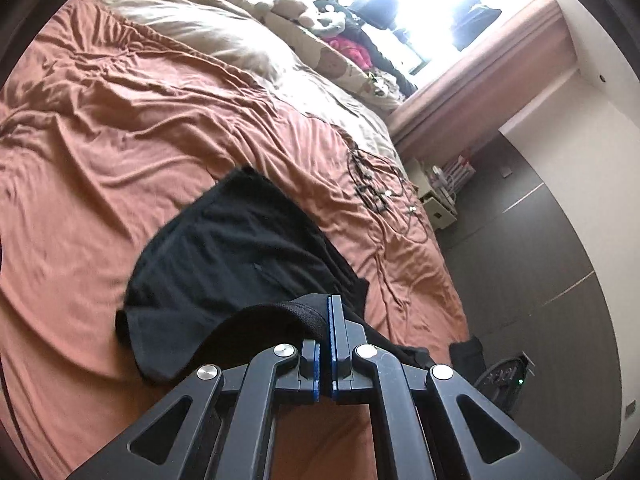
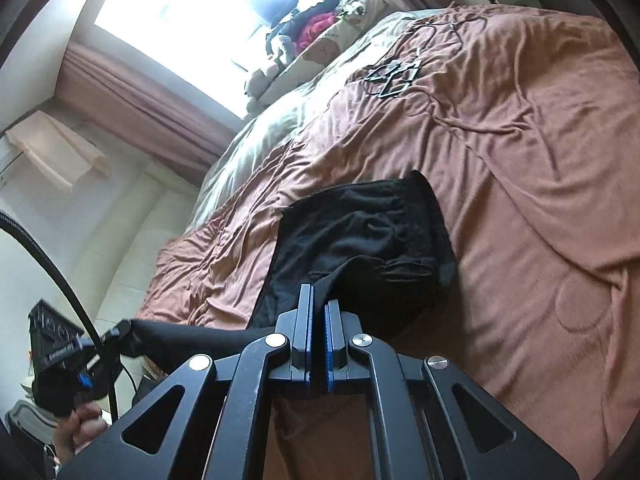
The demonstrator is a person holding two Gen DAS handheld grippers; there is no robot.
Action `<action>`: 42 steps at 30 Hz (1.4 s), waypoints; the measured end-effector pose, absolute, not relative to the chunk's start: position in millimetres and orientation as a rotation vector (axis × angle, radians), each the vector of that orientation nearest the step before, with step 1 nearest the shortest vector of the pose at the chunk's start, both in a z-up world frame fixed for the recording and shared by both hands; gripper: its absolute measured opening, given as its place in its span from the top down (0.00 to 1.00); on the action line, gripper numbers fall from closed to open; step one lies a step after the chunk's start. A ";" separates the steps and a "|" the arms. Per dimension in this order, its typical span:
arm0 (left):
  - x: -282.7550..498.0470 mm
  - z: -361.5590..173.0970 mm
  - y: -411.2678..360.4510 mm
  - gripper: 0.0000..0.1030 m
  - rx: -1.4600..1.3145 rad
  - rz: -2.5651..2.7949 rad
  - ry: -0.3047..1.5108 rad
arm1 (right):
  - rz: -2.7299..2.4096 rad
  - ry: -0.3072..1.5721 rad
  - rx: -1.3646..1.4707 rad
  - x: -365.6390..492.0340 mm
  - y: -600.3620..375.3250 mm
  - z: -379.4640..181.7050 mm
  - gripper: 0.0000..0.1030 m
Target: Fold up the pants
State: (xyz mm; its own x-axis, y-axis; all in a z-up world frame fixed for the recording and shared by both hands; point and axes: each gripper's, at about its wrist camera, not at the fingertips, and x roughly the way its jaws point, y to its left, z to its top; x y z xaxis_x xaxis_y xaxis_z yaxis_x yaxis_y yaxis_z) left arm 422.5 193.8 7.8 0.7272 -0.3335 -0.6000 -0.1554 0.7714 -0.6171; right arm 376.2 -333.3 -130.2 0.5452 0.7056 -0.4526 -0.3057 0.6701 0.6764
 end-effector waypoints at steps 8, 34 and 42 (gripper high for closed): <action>487.5 -7.2 214.6 0.97 -0.656 -0.079 0.811 | 0.633 0.802 0.568 423.7 -312.9 -127.7 0.98; 640.1 -83.9 259.9 0.31 -0.296 0.039 0.974 | 0.638 0.886 0.410 539.2 -263.7 -158.3 0.46; 651.6 -103.3 230.8 0.31 0.062 -0.028 1.049 | 0.535 0.854 0.125 529.1 -270.3 -143.8 0.46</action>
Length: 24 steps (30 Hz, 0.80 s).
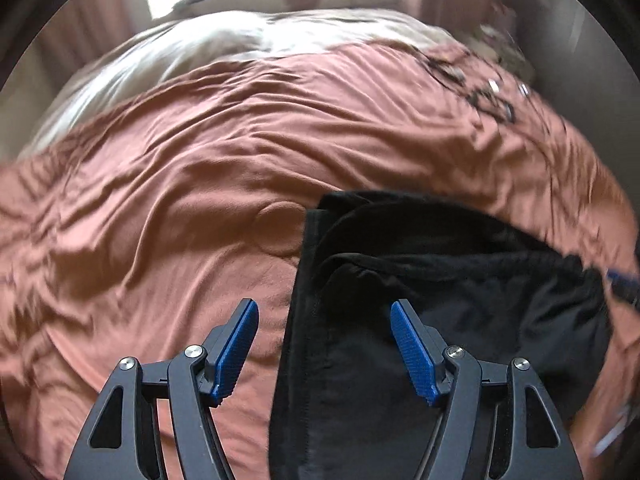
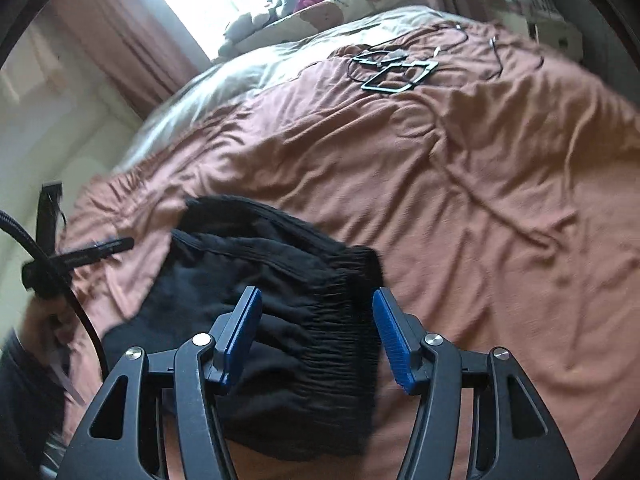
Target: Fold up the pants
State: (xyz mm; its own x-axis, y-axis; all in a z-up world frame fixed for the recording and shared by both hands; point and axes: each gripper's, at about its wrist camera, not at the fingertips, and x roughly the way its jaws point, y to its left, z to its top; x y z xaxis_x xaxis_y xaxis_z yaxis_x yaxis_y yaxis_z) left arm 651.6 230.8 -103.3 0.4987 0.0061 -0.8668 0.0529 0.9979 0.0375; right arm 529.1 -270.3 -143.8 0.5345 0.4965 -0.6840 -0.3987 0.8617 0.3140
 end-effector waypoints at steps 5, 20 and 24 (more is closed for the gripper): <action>664.7 -119.8 213.7 0.31 0.199 -0.084 1.064 | 0.540 0.860 0.008 526.9 -263.1 -142.5 0.46; 697.4 -176.4 209.4 0.41 0.247 -0.131 1.070 | 0.587 0.841 -0.110 545.6 -244.1 -166.3 0.76; 695.4 -169.7 205.1 0.78 0.245 -0.149 1.022 | 0.574 0.823 -0.124 543.6 -244.6 -167.6 0.88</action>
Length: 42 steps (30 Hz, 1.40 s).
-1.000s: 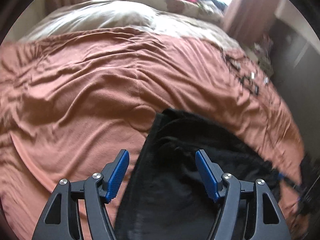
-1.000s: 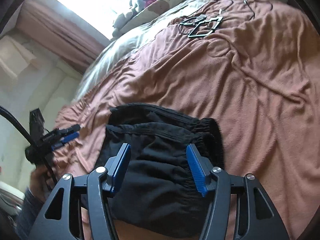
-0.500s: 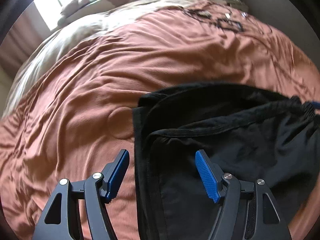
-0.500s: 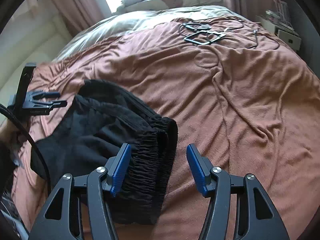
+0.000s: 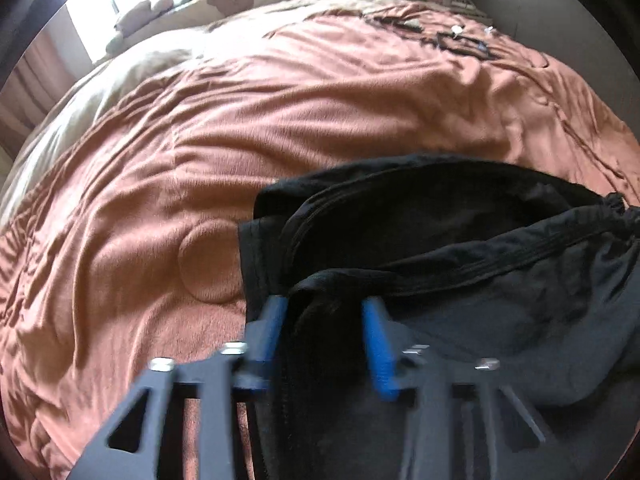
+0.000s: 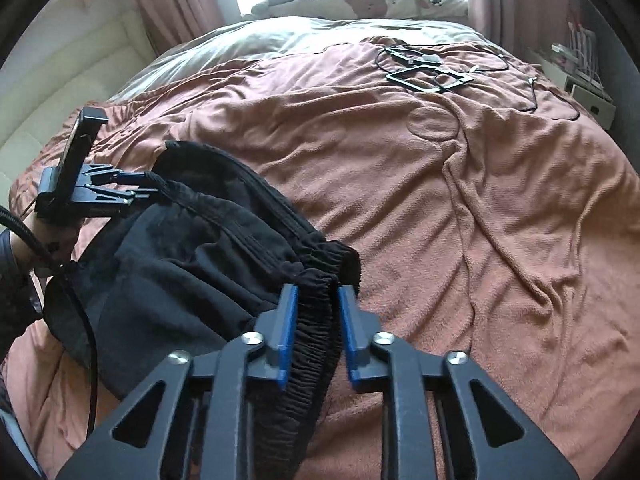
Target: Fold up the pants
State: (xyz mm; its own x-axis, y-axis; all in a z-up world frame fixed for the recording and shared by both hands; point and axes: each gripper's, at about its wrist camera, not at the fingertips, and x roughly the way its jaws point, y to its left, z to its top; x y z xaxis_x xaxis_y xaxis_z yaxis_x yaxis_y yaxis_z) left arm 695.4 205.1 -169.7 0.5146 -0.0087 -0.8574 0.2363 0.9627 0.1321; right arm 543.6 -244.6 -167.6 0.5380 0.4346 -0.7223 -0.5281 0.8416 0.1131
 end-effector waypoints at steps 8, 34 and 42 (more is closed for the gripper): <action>684.4 -134.6 204.7 0.90 0.254 -0.114 0.973 | 0.567 0.778 -0.115 532.7 -248.3 -150.4 0.95; 743.2 -139.8 206.0 0.90 0.309 0.042 0.977 | 0.480 0.750 -0.060 565.3 -233.1 -151.4 0.98; 758.4 -161.8 215.2 0.50 0.297 0.166 1.094 | 0.435 0.842 0.044 591.2 -239.6 -168.0 0.89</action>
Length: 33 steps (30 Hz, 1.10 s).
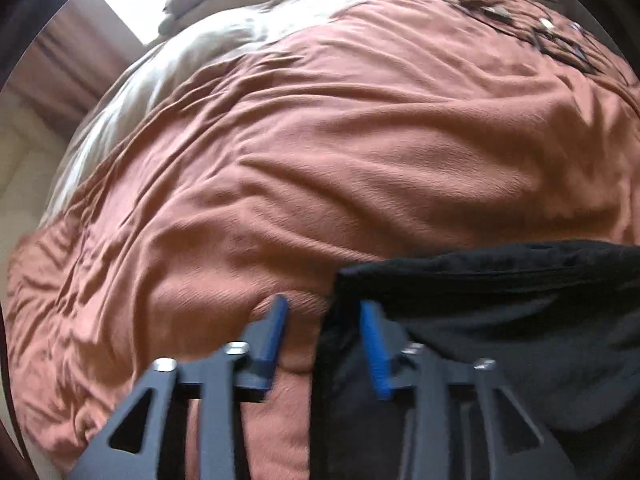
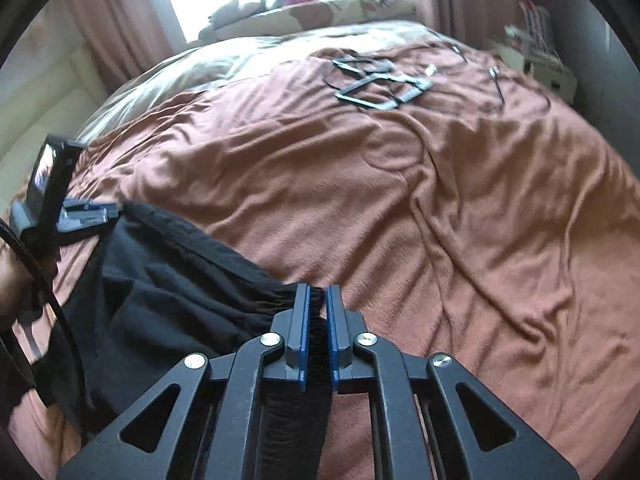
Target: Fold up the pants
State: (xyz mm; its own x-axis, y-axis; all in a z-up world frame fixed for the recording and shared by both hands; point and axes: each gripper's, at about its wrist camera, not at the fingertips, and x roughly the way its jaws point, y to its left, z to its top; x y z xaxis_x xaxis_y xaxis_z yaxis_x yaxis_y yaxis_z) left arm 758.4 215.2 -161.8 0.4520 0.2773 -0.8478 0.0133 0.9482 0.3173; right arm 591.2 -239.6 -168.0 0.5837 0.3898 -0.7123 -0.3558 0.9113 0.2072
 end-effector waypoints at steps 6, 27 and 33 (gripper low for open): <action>725.4 -123.3 233.6 0.30 0.182 0.130 1.057 | 0.481 0.846 0.240 568.9 -280.1 -156.3 0.51; 570.2 -59.4 254.3 0.23 0.088 0.081 1.050 | 0.562 0.906 0.607 474.4 -322.0 -189.6 0.43; 537.4 -66.5 265.6 0.23 0.016 0.086 1.064 | 0.617 0.907 0.691 482.9 -318.3 -205.5 0.43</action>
